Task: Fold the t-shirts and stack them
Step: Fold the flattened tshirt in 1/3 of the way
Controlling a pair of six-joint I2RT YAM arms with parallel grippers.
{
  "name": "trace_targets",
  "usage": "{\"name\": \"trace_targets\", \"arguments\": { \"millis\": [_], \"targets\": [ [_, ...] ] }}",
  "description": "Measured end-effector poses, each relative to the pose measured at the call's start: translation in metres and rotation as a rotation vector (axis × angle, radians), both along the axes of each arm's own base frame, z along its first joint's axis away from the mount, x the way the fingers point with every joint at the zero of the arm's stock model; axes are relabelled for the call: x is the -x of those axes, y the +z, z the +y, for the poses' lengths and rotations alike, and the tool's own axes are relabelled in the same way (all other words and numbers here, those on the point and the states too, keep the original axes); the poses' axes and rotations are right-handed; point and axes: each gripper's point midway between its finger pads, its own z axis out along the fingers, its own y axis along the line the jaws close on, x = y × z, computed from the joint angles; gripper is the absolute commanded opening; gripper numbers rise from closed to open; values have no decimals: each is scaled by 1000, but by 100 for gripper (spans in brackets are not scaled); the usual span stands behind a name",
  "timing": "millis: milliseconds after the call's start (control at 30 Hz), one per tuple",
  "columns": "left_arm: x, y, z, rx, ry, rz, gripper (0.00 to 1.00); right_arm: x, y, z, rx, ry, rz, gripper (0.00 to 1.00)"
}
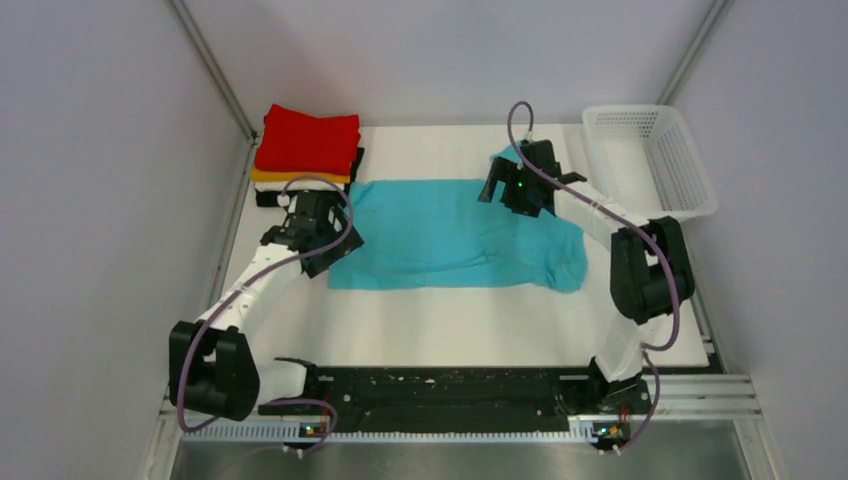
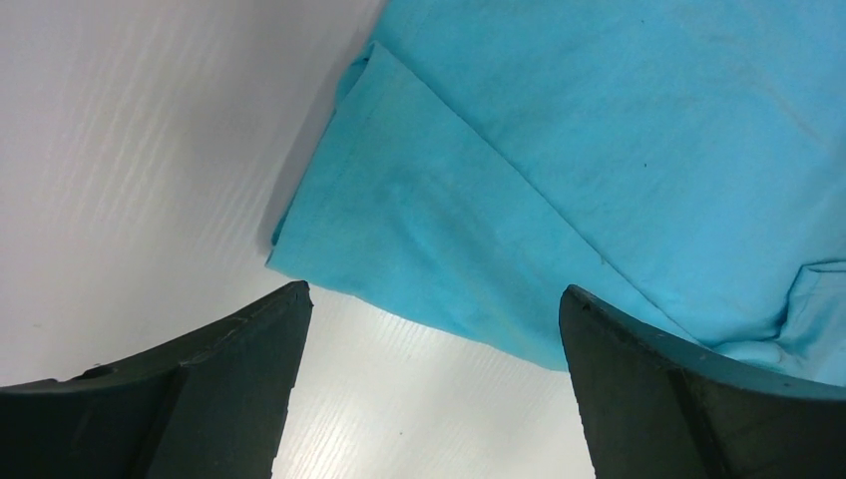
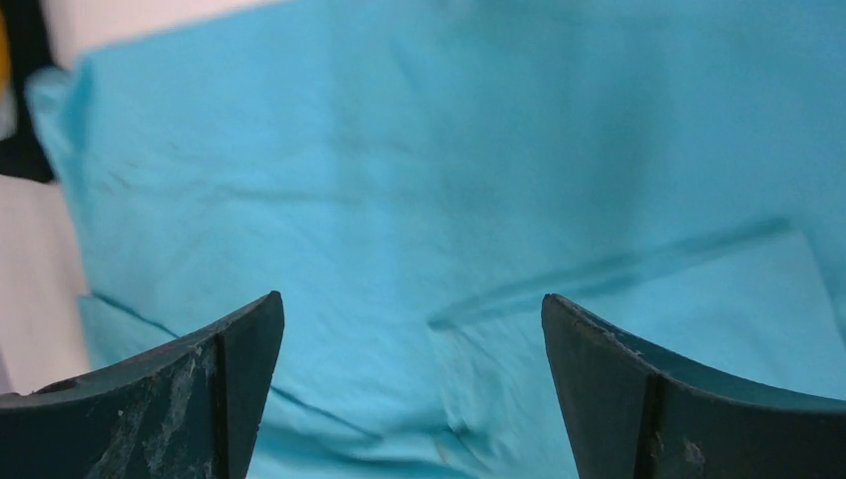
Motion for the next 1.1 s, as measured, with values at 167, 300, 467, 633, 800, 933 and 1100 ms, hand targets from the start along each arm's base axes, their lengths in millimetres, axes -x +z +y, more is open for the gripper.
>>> {"name": "trace_targets", "arguments": {
  "millis": [167, 300, 467, 633, 800, 933, 1100],
  "targets": [
    [-6, -11, -16, 39, -49, 22, 99, 73, -17, -42, 124, -20, 83, 99],
    [-9, -23, -36, 65, -108, 43, 99, 140, 1, -65, 138, 19, 59, 99],
    [-12, -33, -57, 109, -165, 58, 99, 174, 20, -67, 79, 60, -17, 99],
    [-24, -39, -71, 159, -200, 40, 99, 185, -24, -81, 108, 27, 116, 99],
    [-31, -51, -75, 169, -212, 46, 99, 161, -52, -108, 104, -94, 183, 99],
    [-29, -68, -71, 141, -208, 85, 99, 148, -76, -121, 107, -152, 225, 99],
    [-29, -71, -68, 123, -198, 84, 99, 135, -77, -124, 100, -184, 211, 99]
  ]
}}
